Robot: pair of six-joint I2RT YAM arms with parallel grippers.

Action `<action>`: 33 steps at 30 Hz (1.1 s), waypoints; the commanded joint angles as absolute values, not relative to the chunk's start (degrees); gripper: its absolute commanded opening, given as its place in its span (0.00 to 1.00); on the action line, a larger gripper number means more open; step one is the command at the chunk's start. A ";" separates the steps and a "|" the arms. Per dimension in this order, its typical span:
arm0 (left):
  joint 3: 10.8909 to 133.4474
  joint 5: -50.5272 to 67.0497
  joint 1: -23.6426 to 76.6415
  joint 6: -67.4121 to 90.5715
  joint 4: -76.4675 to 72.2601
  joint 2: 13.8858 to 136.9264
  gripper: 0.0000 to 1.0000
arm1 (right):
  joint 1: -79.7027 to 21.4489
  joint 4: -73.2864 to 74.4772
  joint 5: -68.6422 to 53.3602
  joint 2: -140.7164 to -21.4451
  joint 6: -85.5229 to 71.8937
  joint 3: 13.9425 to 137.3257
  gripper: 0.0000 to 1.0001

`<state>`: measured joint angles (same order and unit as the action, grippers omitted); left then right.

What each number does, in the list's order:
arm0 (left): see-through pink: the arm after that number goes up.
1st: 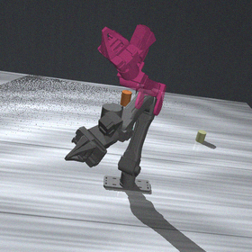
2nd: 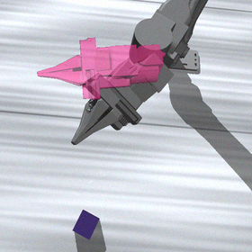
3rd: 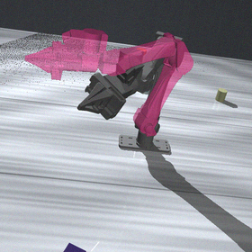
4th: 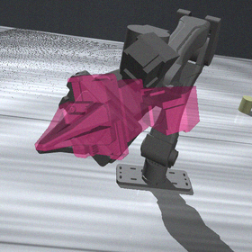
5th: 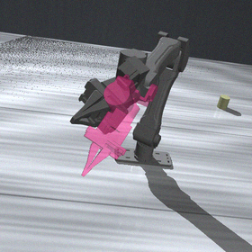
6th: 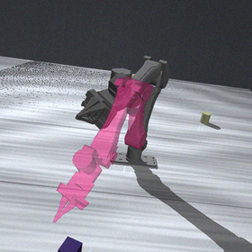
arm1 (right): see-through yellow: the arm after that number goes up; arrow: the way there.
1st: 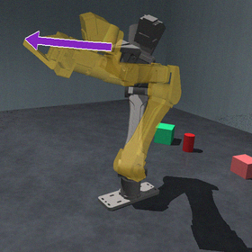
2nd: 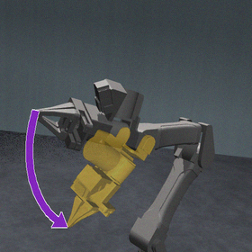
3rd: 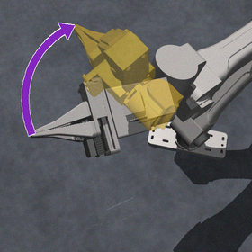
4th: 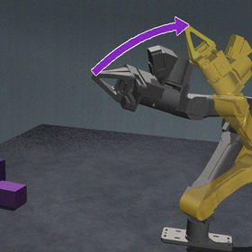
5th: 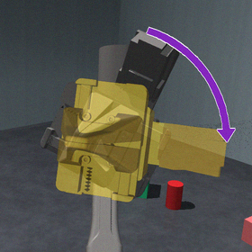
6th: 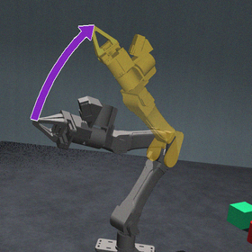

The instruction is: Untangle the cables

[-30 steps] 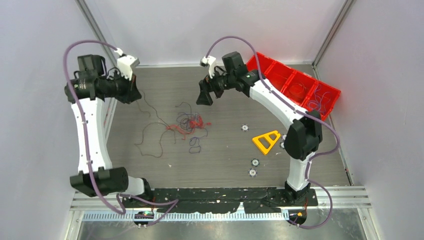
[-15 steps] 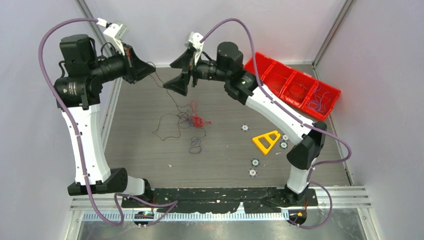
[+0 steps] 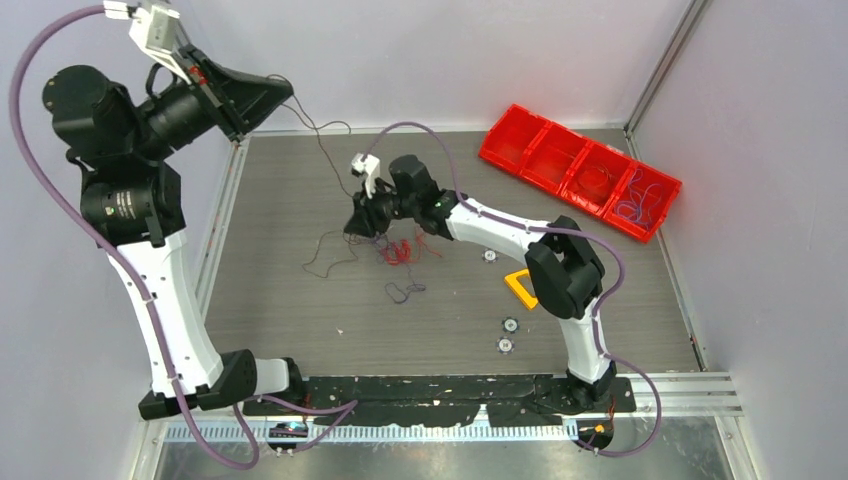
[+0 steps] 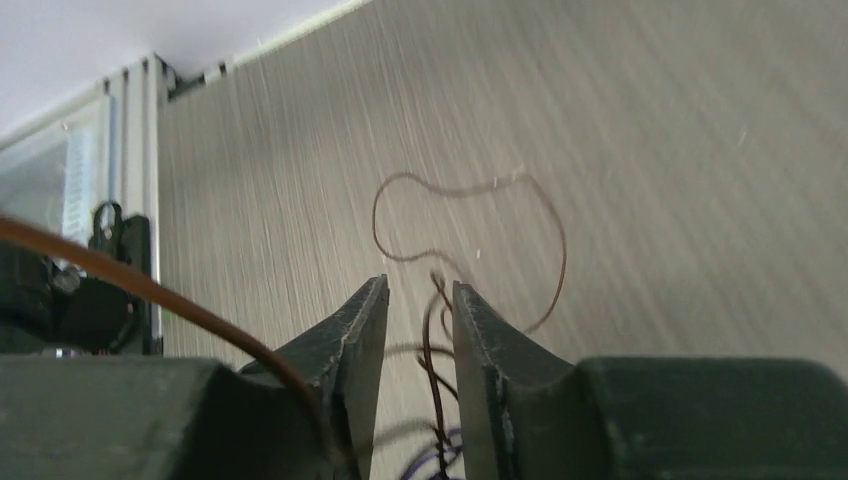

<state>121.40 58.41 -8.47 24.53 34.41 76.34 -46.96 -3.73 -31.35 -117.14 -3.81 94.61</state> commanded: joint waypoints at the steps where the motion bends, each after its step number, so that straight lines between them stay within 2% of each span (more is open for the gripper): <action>1: 122.89 61.41 -10.52 34.74 19.77 75.26 0.00 | -46.37 -6.06 -30.97 -114.47 -3.79 90.47 0.34; 5: 123.23 60.47 -12.54 38.95 13.92 75.46 0.00 | -45.84 -5.04 -31.44 -113.53 -3.96 85.67 0.33; 11: 131.38 58.54 -14.30 39.74 12.40 78.43 0.00 | -45.60 -2.72 -32.79 -113.33 -1.34 77.04 0.33; 21: 141.79 54.23 -17.46 38.69 10.19 81.38 0.00 | -44.36 -0.39 -35.57 -113.67 -1.19 73.03 0.35; 33: 140.38 36.47 -21.35 32.90 6.49 76.47 0.00 | -43.50 2.66 -37.60 -113.27 -1.15 68.71 0.30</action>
<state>141.08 45.28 -20.43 35.92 10.26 78.85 -43.83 1.63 -36.82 -116.09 -1.72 69.45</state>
